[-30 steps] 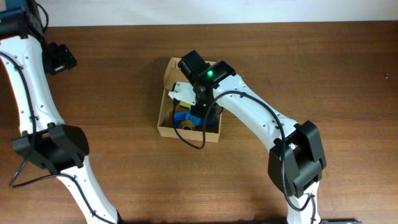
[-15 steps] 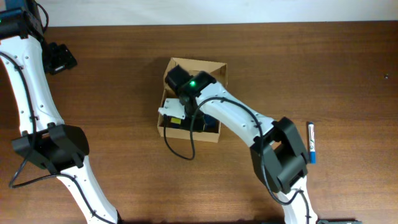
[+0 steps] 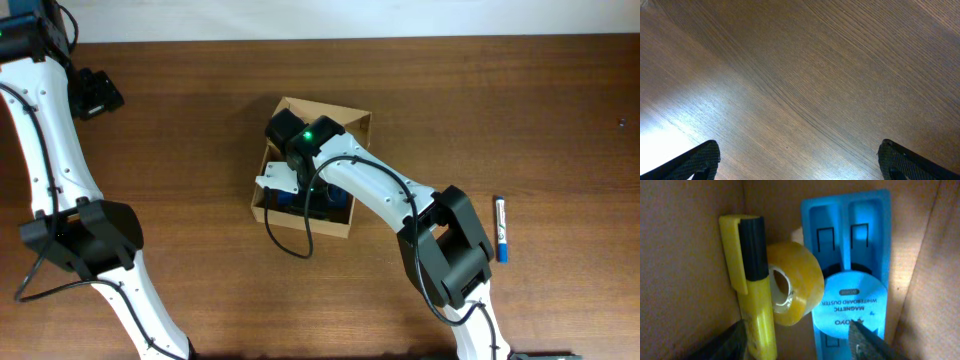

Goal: Pack container
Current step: 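Place the yellow highlighter into the box beside the tape, then lower the right gripper onto the black whiteboard marker and grasp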

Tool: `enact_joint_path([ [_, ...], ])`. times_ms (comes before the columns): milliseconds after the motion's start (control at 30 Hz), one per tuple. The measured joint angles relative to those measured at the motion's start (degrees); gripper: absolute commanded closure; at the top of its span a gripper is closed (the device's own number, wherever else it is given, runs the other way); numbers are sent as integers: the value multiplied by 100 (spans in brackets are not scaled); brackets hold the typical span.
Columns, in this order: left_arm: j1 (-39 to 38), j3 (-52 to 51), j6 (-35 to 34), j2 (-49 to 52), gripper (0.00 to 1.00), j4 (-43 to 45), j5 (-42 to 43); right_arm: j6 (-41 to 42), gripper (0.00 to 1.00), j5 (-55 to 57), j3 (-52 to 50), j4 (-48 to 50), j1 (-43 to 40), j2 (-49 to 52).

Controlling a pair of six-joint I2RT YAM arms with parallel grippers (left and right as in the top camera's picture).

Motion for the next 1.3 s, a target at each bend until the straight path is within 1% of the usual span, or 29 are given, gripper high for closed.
enact_joint_path([
  [133, 0, 0, 0, 0, 0, 0, 0, 105, 37, 17, 63, -90, 0, 0],
  [167, 0, 0, 0, 0, 0, 0, 0, 177, 37, 66, 153, -142, 2, 0],
  [233, 0, 0, 0, 0, 0, 0, 0, 328, 41, 203, 396, -256, 2, -2],
  [333, 0, 0, 0, 0, 0, 0, -2, 588, 42, 516, 852, -455, 0, -118],
  [367, 0, 0, 0, 0, 0, 0, -2, 669, 42, 621, 951, -470, -2, -225],
  [400, 0, 0, 0, 0, 0, 0, -2, 748, 45, 719, 1019, -476, -15, -372],
  [500, 0, 0, 0, 0, 0, 0, -2, 970, 46, 994, 1128, -511, -111, -1032],
  [600, 0, 0, 0, 0, 0, 0, -2, 1165, 46, 1134, 1128, -415, -485, -1770],
  [700, 0, 0, 0, 0, 0, 0, -4, 1414, 46, 1207, 791, 39, -1314, -2476],
  [800, 0, 0, 0, 0, 0, 0, 0, 1690, 45, 1235, -79, 629, -2385, -3025],
  [900, 0, 0, 0, 0, 0, -2, -2, 1998, 45, 1268, -1047, 1027, -3311, -3185],
  [1000, 0, 0, 0, 0, 0, 0, 0, 2474, 47, 1222, -1891, 942, -4004, -3040],
  [1100, 0, 0, 0, 0, 0, 0, 0, 2811, 47, 1104, -2457, 774, -4336, -2828],
  [1300, 0, 0, 0, 0, 0, 0, 0, 3091, 47, 942, -3047, 785, -4382, -2546],
])
